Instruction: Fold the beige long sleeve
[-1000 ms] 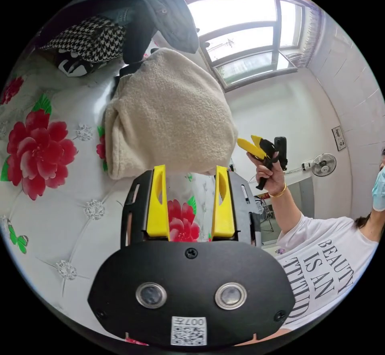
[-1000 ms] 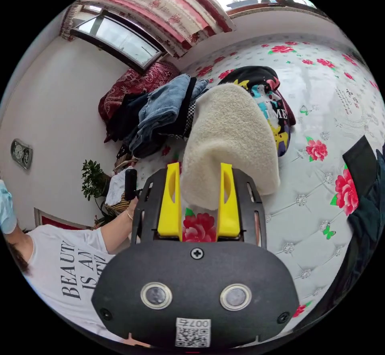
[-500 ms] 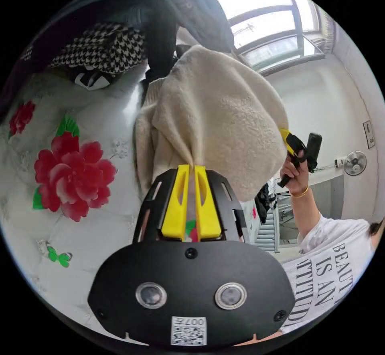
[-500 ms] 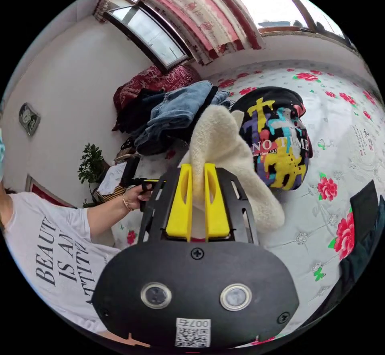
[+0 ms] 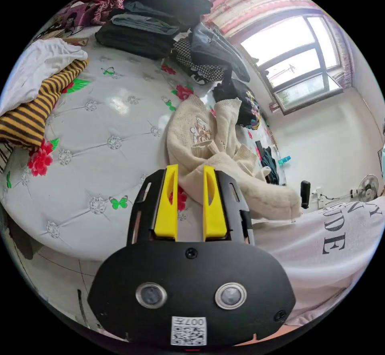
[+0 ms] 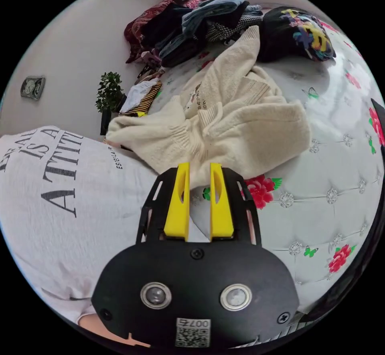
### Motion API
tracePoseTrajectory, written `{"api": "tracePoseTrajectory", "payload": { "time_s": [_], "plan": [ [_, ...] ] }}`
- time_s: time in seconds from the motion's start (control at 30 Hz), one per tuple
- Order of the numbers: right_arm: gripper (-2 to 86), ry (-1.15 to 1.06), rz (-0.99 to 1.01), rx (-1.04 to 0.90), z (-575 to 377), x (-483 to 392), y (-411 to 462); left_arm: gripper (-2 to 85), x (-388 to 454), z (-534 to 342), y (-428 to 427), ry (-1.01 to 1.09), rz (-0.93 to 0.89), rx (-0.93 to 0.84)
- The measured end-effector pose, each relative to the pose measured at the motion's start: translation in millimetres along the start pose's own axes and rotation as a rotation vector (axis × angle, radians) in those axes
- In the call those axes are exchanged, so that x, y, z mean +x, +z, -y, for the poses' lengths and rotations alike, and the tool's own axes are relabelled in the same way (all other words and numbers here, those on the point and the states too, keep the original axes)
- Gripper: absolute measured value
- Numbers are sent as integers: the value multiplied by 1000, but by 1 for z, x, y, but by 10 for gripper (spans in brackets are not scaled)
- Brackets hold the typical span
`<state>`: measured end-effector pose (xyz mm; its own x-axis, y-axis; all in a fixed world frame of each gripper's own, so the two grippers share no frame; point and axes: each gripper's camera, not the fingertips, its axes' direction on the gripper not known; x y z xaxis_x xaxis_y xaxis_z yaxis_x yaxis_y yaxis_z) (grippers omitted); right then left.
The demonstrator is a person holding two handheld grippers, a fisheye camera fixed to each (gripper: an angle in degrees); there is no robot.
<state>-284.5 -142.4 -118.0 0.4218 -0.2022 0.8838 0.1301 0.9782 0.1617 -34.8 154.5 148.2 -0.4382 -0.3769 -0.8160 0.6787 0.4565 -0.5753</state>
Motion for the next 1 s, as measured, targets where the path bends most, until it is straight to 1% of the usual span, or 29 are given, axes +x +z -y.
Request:
{"api": "tracePoseTrajectory", "payload": {
  "time_s": [0.07,0.1,0.17,0.2,0.27,0.33,0.4,0.43,0.47,0.5,0.53,0.57,0.6,0.63,0.67,0.7,0.73,0.77,0.83,0.9,0.93,1.0],
  "plan": [
    [115,28,-69,112,11,2,-33,111,24,13,6,122,-3,-21],
    [119,26,-97,134,15,2,-38,115,31,18,12,154,-7,-34],
    [131,34,-208,179,37,4,-44,139,60,36,43,243,-58,-126],
    [133,40,-212,171,43,5,-42,146,66,39,52,258,-79,-155],
    [136,49,-210,91,65,5,-23,160,94,42,81,292,-167,-268],
    [124,30,-264,24,69,0,-3,154,118,31,90,368,-188,-305],
    [87,59,-289,-142,62,2,27,124,135,9,111,431,-124,-429],
    [63,106,-342,-229,51,6,43,81,139,-10,131,454,-19,-548],
    [47,92,-374,-178,36,2,41,18,138,-31,146,484,136,-642],
    [44,93,-364,-132,28,0,34,13,136,-41,152,504,205,-674],
    [41,164,-351,-85,16,2,21,4,134,-56,150,535,194,-657],
    [43,243,-318,-54,4,5,7,1,128,-59,138,490,148,-611],
    [48,267,-300,-23,-2,4,-1,0,124,-59,132,453,122,-591],
    [59,283,-278,53,-13,-4,-19,0,114,-55,117,374,48,-544],
    [71,267,-272,103,-19,-18,-31,2,108,-49,97,323,-20,-459],
    [77,253,-266,114,-20,-26,-35,4,106,-45,86,310,-34,-409],
    [90,217,-230,117,-19,-43,-38,16,105,-37,67,307,-10,-329],
    [102,170,-165,118,-13,-61,-34,38,108,-27,56,340,41,-291],
    [116,86,-78,107,1,-93,-18,78,118,-7,53,420,104,-259],
    [125,3,-22,51,21,-123,9,109,126,14,69,477,123,-282],
    [129,-34,15,3,35,-139,31,124,131,27,89,500,124,-333],
    [125,-64,60,-102,54,-156,69,137,133,41,131,530,183,-435]
  ]
}}
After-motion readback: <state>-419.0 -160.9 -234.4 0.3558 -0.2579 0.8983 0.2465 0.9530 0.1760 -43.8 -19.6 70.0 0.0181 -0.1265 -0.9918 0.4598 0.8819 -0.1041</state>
